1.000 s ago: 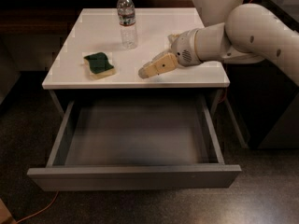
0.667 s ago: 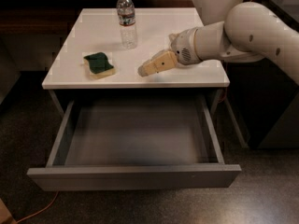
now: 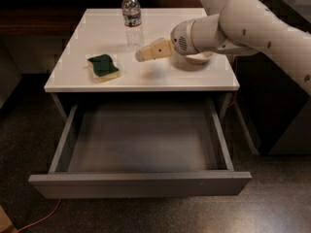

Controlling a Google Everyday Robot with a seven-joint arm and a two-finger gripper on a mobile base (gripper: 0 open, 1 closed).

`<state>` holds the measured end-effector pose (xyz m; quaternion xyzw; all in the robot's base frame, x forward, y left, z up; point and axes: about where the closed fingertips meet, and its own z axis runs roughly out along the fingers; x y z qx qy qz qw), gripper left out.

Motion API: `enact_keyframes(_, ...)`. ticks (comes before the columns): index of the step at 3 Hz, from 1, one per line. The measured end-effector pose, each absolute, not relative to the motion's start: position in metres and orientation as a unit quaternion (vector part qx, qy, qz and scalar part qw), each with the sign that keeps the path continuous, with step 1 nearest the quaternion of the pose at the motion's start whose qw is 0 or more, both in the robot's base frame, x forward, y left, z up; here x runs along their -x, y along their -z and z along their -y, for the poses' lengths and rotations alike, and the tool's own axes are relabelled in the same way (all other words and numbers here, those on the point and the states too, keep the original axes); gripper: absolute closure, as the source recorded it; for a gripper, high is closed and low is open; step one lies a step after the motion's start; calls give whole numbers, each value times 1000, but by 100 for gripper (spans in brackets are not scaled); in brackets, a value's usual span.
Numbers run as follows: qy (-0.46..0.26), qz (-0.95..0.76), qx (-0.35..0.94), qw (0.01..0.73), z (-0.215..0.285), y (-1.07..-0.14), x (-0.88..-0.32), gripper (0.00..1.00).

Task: Place water bottle into top drawer

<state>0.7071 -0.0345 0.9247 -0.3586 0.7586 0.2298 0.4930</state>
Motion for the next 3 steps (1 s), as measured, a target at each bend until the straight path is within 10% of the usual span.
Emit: enact_keyframes(3,-215,-771,319,507,12,-917,-791,0)
